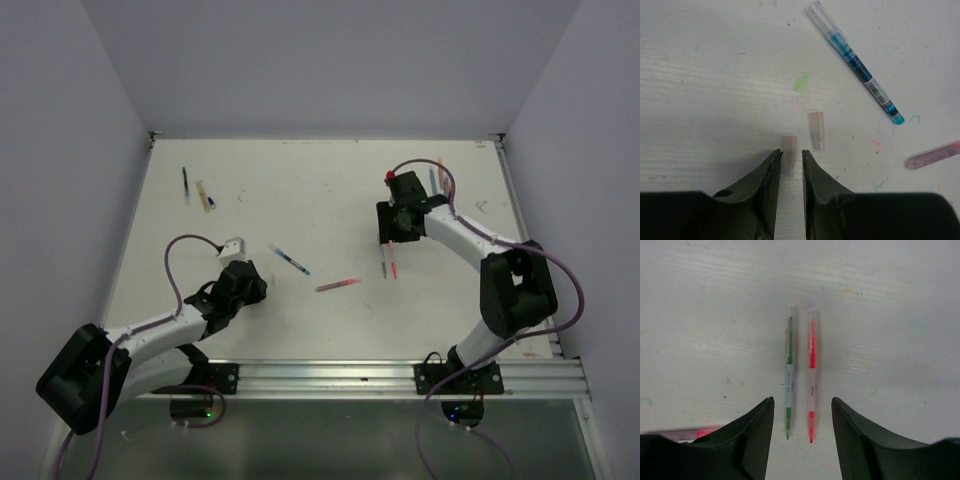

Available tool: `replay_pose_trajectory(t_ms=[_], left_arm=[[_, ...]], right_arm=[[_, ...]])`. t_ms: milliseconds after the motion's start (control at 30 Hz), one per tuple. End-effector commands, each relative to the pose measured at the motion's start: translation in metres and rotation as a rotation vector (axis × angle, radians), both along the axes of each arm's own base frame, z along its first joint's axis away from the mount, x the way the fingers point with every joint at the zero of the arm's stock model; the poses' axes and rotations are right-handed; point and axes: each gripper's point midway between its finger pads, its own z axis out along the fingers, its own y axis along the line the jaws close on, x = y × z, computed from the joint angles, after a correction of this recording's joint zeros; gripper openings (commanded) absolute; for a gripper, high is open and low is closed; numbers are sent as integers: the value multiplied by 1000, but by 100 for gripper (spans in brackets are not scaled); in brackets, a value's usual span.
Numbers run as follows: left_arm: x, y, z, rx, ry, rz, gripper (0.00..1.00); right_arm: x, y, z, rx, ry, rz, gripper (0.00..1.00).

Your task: Open the pen caps

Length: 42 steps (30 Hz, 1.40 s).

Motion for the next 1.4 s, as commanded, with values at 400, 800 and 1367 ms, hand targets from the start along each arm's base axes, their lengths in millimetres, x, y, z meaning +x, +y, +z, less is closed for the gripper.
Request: replay_pose_trajectory(t_ms=[400, 800, 1367], left_arm=[[7, 20, 85, -62, -217, 79, 44], [2, 31, 101, -64, -264, 103, 47], [7, 31, 88, -41, -196, 142, 47]], right_arm=[[15, 208, 23, 137, -94, 557, 67], [-7, 272, -8, 132, -49, 675, 50], [-23, 269, -53, 57, 12, 666, 34]])
